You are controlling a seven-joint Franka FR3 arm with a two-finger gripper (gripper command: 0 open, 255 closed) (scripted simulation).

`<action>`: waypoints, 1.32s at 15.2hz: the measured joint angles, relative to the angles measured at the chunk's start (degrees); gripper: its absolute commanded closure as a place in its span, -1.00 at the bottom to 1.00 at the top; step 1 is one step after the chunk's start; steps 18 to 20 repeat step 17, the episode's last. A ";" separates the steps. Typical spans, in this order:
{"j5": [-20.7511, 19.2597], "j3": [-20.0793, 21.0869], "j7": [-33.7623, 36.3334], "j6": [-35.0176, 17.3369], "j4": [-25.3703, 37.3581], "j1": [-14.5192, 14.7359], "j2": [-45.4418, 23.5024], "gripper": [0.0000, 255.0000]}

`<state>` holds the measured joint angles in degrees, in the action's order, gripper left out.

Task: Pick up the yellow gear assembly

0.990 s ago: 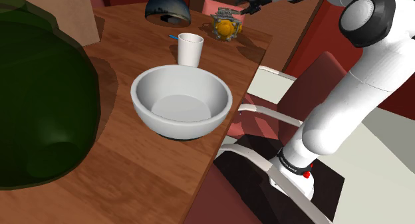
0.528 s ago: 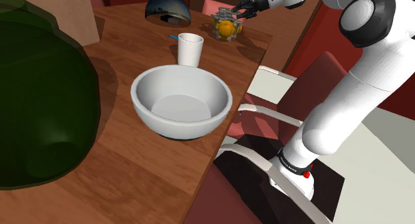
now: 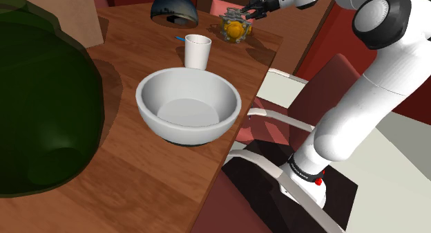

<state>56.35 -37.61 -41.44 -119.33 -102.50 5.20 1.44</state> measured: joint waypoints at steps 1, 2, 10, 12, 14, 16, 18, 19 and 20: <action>-0.05 -0.01 0.05 0.07 0.03 0.00 0.01 1.00; -0.28 0.03 0.36 0.31 0.22 0.03 0.03 1.00; -2.03 -0.12 4.73 3.91 5.70 -0.18 -0.64 1.00; -2.60 -0.19 5.80 4.76 6.86 -0.27 -0.49 1.00; -2.98 -0.41 6.95 5.86 8.63 -0.48 -0.85 1.00; -3.05 -0.64 7.88 7.15 10.45 -0.70 -1.38 1.00; -3.17 -0.61 8.23 7.28 10.81 -0.67 -1.39 1.00; -3.17 -0.61 8.23 7.28 10.81 -0.67 -1.39 1.00; -3.17 -0.61 8.23 7.28 10.81 -0.67 -1.39 1.00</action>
